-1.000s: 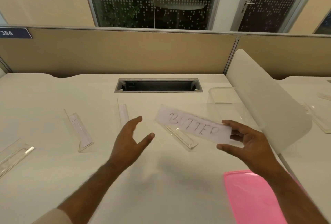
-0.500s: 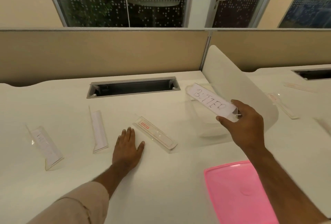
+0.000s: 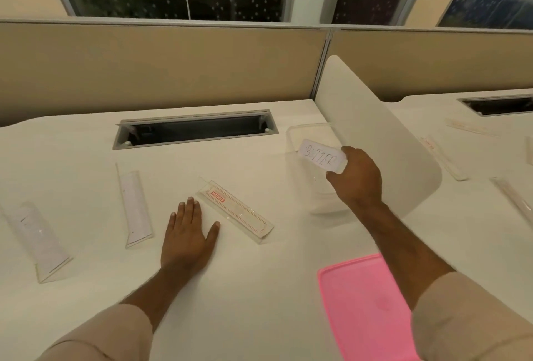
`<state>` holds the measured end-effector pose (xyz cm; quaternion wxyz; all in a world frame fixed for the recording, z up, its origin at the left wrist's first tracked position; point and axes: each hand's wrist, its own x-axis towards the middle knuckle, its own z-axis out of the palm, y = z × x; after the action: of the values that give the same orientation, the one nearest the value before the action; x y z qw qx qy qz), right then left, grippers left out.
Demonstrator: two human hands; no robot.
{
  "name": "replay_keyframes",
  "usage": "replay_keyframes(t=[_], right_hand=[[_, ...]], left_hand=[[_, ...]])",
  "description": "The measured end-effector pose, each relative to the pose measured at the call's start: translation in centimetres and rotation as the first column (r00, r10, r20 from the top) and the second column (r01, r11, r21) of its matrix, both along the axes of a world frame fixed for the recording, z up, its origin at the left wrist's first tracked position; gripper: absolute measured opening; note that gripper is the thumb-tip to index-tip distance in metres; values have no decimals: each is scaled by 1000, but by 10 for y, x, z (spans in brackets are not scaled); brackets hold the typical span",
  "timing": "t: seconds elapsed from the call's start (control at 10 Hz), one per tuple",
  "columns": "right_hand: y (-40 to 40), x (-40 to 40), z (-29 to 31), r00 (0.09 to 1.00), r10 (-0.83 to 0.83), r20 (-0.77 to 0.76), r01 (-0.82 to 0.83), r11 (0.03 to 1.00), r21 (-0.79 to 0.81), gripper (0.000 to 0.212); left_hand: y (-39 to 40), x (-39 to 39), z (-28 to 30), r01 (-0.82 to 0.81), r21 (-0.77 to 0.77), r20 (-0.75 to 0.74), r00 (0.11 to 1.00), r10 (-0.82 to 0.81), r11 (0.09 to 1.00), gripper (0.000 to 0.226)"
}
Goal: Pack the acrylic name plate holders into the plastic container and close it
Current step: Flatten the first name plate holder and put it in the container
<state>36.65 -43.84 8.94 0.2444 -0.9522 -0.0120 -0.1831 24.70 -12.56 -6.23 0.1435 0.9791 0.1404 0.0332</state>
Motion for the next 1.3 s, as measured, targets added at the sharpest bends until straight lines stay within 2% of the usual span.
replay_keyframes(t=[0.2,0.3,0.4,0.6,0.8,1.1,1.2,1.3], right_hand=[[17,6,-19,994,-4,-109,8,999,36,53],[19,12,-22,965,-27,-263,20,999,-30,62],[19,26,-21,898,-58,-436,12,994,-109,70],[24,43,-21,793,-54,-606,-115,965,-235,34],[29,53,-25,746,-72,-662,-138,956,-259,41],[32,53,-24,715,-49,-697,-196,944,-266,20],[32,53,-23,735,-50,-676,-144,963,-227,14],[28,53,-22,762,-18,-648,-95,986,-140,28]], left_hand=[[1,1,-1,-9,6,-3,1000,9,1000,81],[1,1,-1,-13,9,-4,1000,13,1000,81],[0,1,-1,-13,5,-1,1000,13,1000,83],[-1,0,1,-12,7,-8,1000,12,1000,81],[-1,0,2,-12,17,-14,1000,12,1000,81],[-1,1,2,-16,14,-15,1000,17,1000,82],[-1,1,2,-15,13,-21,1000,15,1000,82],[-1,1,1,-13,9,-23,1000,13,1000,82]])
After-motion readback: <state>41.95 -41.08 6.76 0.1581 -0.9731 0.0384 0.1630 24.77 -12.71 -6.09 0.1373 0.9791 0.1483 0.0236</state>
